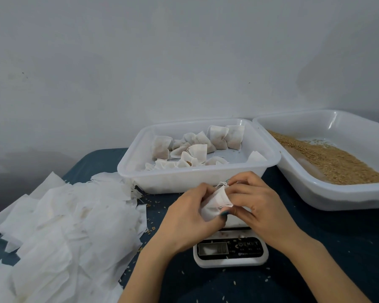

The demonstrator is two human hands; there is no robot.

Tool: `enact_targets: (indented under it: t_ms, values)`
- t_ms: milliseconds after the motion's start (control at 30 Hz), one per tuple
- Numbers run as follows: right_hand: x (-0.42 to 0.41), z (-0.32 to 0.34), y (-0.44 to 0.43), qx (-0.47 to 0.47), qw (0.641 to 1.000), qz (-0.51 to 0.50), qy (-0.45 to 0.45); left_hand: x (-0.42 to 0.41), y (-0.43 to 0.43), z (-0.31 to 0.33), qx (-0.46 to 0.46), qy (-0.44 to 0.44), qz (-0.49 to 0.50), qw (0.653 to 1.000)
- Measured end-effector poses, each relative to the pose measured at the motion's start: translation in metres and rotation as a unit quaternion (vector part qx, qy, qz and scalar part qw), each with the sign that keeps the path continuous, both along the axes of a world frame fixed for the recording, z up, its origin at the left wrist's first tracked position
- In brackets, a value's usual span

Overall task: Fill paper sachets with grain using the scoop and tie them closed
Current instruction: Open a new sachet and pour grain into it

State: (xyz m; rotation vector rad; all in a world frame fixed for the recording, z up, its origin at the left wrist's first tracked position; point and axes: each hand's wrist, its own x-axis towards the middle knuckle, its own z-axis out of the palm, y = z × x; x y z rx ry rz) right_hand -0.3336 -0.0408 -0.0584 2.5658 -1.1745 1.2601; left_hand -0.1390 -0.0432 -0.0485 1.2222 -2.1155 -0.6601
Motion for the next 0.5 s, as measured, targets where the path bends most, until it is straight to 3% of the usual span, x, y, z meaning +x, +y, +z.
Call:
enact_targets:
  t_ms: [233, 400, 500]
  values:
    - [0.003, 0.003, 0.004, 0.031, 0.999, 0.009, -0.021, 0.0, -0.002, 0.001, -0.004, -0.078, 0.052, 0.996]
    - [0.001, 0.007, 0.007, 0.029, 0.999, 0.022, 0.003, 0.008, -0.002, 0.007, 0.035, -0.006, -0.014, 0.999]
    - [0.004, 0.01, 0.008, 0.009, 1.0, 0.025, -0.003, 0.011, -0.005, 0.014, 0.037, -0.028, -0.028, 0.999]
